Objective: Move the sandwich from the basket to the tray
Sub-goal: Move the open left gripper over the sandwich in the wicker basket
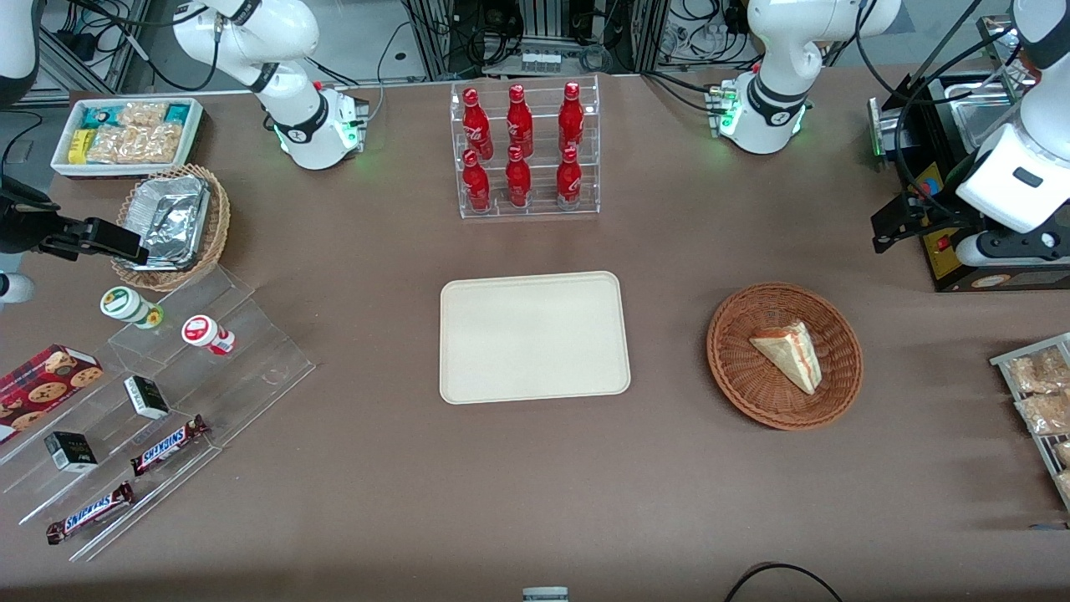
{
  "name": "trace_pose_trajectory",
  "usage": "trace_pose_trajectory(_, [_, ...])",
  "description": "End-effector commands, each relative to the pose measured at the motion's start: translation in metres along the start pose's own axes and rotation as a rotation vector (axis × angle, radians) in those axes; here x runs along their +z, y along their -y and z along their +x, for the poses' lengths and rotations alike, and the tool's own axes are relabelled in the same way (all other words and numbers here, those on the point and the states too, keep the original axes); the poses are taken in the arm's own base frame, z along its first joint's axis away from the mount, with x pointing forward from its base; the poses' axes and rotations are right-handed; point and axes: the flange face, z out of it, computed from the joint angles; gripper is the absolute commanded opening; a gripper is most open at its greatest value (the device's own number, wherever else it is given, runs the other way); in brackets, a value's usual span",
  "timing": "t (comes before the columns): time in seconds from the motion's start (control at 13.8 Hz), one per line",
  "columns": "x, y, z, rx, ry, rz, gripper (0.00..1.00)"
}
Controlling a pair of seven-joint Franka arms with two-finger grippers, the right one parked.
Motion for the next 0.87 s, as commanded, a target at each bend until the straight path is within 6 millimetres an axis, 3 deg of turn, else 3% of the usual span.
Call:
trace_pose_trajectory(0.0, [-0.009, 0.000, -0.002, 0.022, 0.003, 0.011, 1.00])
trace_pose_trajectory(0.22, [0.006, 0.001, 0.003, 0.012, 0.023, 0.012, 1.00])
trace_pose_trajectory(0.44, [0.071, -0.003, 0.026, -0.011, 0.104, 0.012, 1.00])
trace_pose_trajectory(0.8, [0.164, -0.005, 0.034, -0.125, 0.022, 0.002, 1.00])
